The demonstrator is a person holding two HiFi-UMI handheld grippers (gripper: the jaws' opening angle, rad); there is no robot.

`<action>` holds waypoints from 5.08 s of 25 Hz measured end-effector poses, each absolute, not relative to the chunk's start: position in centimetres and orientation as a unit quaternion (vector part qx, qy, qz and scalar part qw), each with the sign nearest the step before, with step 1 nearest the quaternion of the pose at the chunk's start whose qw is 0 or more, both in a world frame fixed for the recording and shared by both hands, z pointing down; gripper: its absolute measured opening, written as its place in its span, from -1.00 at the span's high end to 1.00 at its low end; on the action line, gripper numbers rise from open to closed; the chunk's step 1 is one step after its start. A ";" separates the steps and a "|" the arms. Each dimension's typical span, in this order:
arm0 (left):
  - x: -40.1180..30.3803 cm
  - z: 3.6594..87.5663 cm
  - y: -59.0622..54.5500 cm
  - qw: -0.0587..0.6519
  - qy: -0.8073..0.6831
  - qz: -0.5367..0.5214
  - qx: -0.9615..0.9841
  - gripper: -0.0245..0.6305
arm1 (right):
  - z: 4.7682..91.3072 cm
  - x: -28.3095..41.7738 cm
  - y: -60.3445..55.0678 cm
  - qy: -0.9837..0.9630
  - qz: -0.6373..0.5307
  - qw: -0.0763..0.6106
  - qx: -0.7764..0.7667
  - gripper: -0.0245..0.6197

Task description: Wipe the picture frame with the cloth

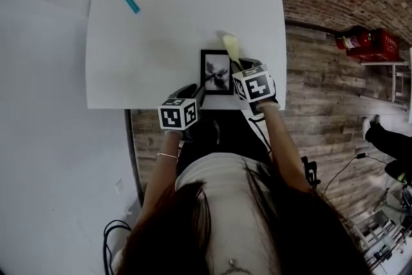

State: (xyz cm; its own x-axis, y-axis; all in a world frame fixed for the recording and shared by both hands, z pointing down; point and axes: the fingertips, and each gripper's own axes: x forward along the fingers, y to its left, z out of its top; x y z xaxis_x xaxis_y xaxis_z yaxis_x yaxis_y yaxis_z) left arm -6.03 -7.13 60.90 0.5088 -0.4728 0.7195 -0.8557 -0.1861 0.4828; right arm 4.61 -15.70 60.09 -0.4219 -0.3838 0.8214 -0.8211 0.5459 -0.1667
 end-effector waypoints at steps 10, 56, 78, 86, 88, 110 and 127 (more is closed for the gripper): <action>-6.0 60.8 -7.2 0.454 -0.449 0.207 0.741 0.56 | 60.3 4.8 -14.8 -0.792 0.287 0.386 0.376 0.80; -6.1 61.0 -7.2 0.451 -0.449 0.207 0.743 0.56 | 60.8 5.2 -10.4 -0.782 0.295 0.400 0.376 0.80; -6.3 60.8 -7.2 0.448 -0.447 0.207 0.746 0.56 | 61.2 5.4 -7.9 -0.773 0.307 0.403 0.381 0.80; -6.4 60.9 -7.2 0.447 -0.446 0.207 0.747 0.56 | 61.3 5.3 -7.4 -0.770 0.311 0.404 0.383 0.80; -6.4 60.9 -7.3 0.446 -0.447 0.207 0.747 0.57 | 61.3 5.4 -7.2 -0.770 0.311 0.405 0.383 0.80; -6.3 60.7 -7.3 0.447 -0.446 0.205 0.748 0.57 | 61.4 5.3 -4.7 -0.767 0.316 0.410 0.380 0.80; -6.2 60.5 -7.2 0.446 -0.447 0.202 0.749 0.57 | 61.5 5.3 -2.6 -0.767 0.324 0.419 0.364 0.80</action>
State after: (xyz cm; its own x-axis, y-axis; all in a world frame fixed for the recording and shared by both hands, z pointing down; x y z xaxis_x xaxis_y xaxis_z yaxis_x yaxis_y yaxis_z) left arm -6.25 -7.17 60.51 0.5187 -0.4888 0.7014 -0.8496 -0.2030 0.4869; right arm 5.31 -2.56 61.53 -0.3846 -0.2862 0.8776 -0.8286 0.5260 -0.1916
